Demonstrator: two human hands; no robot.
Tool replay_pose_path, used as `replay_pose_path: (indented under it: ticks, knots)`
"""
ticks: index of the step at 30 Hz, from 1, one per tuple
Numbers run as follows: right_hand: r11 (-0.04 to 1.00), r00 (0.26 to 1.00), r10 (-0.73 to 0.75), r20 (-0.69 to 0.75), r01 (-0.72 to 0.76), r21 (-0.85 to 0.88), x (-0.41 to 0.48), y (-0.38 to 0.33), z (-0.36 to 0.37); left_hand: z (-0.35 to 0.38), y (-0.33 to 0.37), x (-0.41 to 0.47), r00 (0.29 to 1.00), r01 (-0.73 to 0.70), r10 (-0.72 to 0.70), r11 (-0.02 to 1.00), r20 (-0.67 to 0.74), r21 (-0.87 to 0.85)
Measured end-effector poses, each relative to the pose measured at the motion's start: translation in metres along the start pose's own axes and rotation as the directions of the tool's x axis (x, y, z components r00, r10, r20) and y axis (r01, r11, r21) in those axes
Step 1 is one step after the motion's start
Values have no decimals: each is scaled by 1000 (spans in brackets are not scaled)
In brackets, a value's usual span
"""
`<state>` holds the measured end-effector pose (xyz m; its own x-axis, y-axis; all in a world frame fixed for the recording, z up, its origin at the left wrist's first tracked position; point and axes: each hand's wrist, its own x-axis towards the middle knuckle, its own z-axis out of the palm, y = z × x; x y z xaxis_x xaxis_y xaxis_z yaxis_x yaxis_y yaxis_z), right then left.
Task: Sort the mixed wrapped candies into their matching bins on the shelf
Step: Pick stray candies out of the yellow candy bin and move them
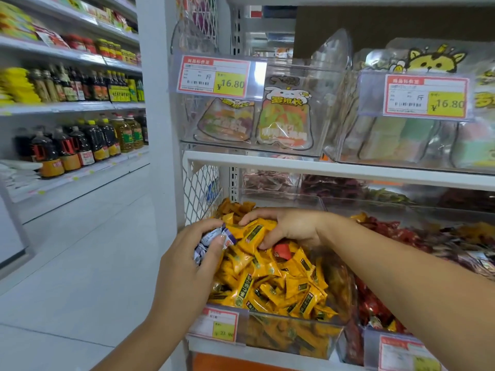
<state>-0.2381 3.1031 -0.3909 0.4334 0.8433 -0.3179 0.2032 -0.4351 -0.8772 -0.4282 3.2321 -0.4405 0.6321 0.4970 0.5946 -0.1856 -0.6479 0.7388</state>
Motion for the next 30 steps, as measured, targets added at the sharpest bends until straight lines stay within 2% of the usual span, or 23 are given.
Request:
replay_pose_path:
  ticks: [3, 9, 13, 17, 19, 22, 24, 27, 28, 30]
  knots:
    - [1000, 1000, -21, -5, 21, -15, -15, -8, -5, -4, 0, -1, 1000, 15, -16, 1000, 8, 20]
    - [999, 989, -17, -147, 11, -47, -38, -3, -19, -6, -1, -6, 997, 36, -37, 999, 67, 22]
    - [940, 972, -24, -232, -57, -336, -45, 4, -21, -4, 2, -2, 997, 34, -33, 999, 68, -13]
    - [928, 988, 94, -120, -131, -349, -48, 4, -18, -1, 6, -3, 993, 15, -11, 999, 119, -33]
    - [878, 981, 181, -65, -191, -439, -46, 1, -12, 0, 6, -4, 991, 8, -3, 999, 136, -35]
    - [775, 968, 235, -90, -242, -584, -41, -2, -5, 1, 6, -3, 990, 6, -1, 999, 140, -35]
    - [741, 971, 169, -167, -237, -628, -38, 1, -7, 0, 6, -3, 990, 5, 0, 999, 139, -36]
    - [713, 935, -46, -352, -215, -667, -40, 2, -21, -1, 5, -4, 989, 20, -15, 999, 144, -32]
    - [706, 920, -92, -382, -210, -676, -43, 0, -26, -1, 4, -5, 988, 25, -20, 999, 151, -28]
    - [653, 937, -74, -340, -212, -727, -49, -3, -32, -1, 2, -6, 986, 36, -32, 999, 164, -25]
